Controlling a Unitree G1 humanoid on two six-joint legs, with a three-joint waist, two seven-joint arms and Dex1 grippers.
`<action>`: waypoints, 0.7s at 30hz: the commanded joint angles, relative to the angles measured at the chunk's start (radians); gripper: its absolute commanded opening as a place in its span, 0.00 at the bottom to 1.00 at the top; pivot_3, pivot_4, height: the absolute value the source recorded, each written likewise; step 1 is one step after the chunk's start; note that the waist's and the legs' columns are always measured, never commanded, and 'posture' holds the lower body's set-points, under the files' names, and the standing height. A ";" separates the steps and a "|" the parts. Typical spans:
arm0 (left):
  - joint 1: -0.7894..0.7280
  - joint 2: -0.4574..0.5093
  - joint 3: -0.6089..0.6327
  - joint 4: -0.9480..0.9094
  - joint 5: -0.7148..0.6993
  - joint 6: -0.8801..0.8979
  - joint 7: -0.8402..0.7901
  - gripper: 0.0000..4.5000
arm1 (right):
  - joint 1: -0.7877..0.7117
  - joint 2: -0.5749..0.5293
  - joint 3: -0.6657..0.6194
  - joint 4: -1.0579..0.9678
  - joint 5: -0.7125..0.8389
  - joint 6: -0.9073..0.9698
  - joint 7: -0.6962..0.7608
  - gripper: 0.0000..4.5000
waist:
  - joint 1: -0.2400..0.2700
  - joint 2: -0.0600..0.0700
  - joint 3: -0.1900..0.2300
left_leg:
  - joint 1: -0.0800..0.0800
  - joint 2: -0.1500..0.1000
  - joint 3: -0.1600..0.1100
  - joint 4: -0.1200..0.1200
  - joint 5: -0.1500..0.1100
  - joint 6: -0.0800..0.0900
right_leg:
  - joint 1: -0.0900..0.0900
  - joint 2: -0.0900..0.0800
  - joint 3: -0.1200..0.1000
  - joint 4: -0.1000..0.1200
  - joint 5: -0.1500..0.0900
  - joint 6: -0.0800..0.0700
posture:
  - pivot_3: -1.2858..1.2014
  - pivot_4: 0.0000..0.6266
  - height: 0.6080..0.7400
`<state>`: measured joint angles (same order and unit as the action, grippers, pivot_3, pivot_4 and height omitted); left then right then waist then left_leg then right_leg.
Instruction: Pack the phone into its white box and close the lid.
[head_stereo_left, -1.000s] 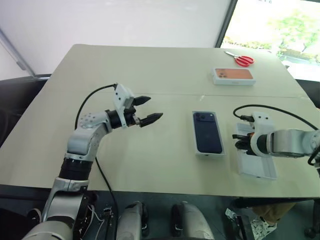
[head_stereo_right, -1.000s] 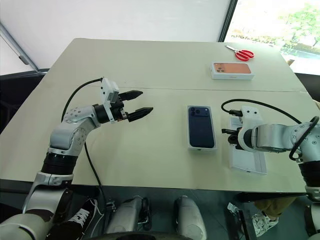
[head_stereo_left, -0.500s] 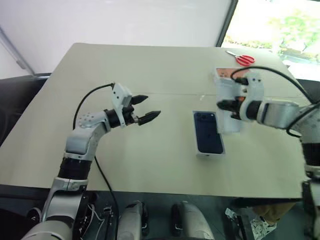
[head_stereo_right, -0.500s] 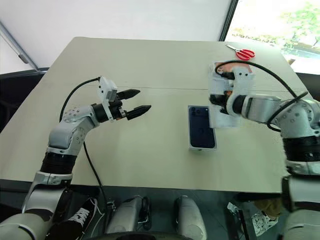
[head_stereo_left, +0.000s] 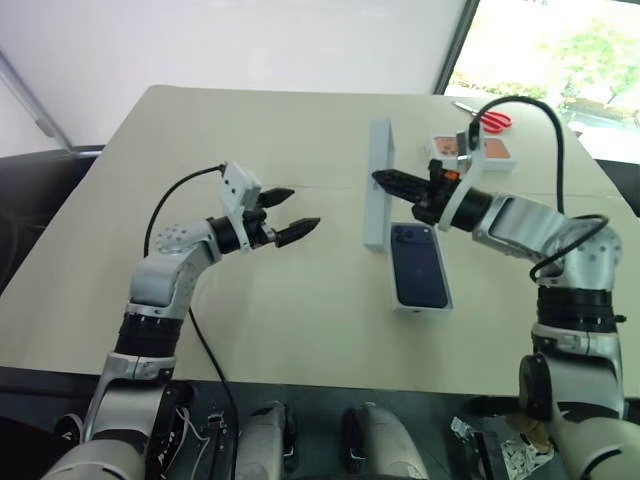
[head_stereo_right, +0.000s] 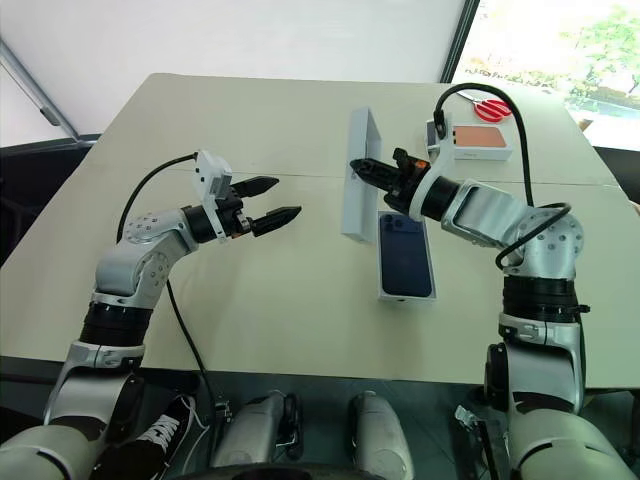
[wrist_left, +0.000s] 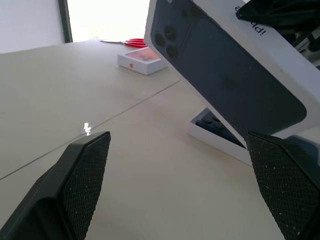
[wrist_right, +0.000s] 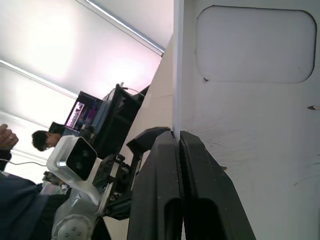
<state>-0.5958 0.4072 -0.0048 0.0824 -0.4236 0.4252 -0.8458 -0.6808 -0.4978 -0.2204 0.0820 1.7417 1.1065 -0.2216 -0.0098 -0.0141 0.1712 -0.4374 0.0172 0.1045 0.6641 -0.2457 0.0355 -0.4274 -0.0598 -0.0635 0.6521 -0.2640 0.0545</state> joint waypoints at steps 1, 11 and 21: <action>-0.001 -0.012 0.012 -0.049 -0.022 0.006 0.004 1.00 | 0.042 0.012 0.003 -0.035 0.082 -0.005 -0.050 0.01 | -0.001 0.000 0.000 | 0.000 0.000 0.000 0.000 0.000 0.000 | 0.000 0.000 0.000 0.000 0.000 0.000 | 0.52 0.24 1.00; 0.015 -0.043 0.001 -0.067 -0.023 0.041 0.025 0.05 | 0.108 0.015 0.060 -0.027 0.178 -0.025 -0.115 0.00 | -0.003 0.000 0.000 | 0.001 0.000 0.000 0.000 0.000 0.000 | 0.000 0.000 0.000 0.002 0.000 0.000 | 0.52 0.24 1.00; 0.038 -0.162 -0.124 -0.017 0.061 -0.026 0.047 0.02 | 0.106 -0.005 0.066 0.068 0.190 -0.005 -0.094 0.00 | -0.001 0.000 0.000 | 0.001 0.000 0.000 0.000 0.000 0.000 | 0.000 0.000 0.000 0.001 0.000 0.000 | 0.52 0.24 1.00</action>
<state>-0.5523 0.2562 -0.1121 0.0695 -0.3770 0.4297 -0.7964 -0.5617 -0.4904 -0.1434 0.1487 1.9072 1.0940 -0.3237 -0.0104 -0.0139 0.1711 -0.4369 0.0167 0.1048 0.6646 -0.2453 0.0358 -0.4273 -0.0599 -0.0634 0.6536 -0.2640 0.0545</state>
